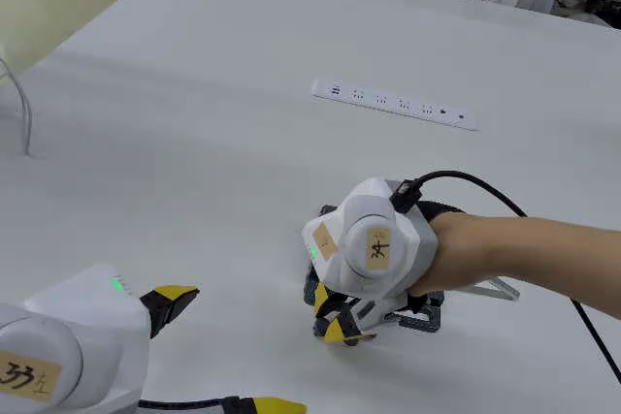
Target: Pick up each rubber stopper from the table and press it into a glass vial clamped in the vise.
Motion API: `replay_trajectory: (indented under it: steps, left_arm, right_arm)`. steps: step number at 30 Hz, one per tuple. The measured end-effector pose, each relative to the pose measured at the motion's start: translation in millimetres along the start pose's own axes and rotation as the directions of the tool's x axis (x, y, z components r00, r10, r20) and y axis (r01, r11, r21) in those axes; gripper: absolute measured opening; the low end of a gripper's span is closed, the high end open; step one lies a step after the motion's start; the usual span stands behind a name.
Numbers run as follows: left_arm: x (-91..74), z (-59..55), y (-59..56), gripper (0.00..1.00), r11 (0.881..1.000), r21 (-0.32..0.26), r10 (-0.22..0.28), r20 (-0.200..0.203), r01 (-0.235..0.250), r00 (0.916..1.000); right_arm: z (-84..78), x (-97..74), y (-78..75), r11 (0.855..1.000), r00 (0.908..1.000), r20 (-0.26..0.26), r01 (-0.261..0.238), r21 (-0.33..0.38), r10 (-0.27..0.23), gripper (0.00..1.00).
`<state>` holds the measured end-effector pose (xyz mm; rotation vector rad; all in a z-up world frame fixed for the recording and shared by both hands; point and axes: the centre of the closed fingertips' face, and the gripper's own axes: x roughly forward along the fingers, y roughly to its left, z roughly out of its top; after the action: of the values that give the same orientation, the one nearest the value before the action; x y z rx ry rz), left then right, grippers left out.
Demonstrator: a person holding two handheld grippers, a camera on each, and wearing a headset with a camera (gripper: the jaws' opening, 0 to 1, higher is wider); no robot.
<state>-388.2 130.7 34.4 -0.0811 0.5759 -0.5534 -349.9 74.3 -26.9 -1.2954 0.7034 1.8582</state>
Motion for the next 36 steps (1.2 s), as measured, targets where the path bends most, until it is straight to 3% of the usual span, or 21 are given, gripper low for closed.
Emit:
replay_trajectory:
  steps: [27,36]
  left_arm:
    - [1.1,-2.3,0.4,0.89,1.000,-0.007,-0.003,-0.004,0.003,1.0000]
    - [1.6,-1.5,0.0,0.89,1.000,-0.007,-0.003,-0.001,0.003,1.0000]
  right_arm:
    - [2.4,1.9,-2.1,1.000,1.0000,0.003,-0.001,0.006,0.001,0.08]
    - [4.1,-2.3,-6.7,0.997,0.9996,0.029,0.002,0.073,-0.004,0.07]
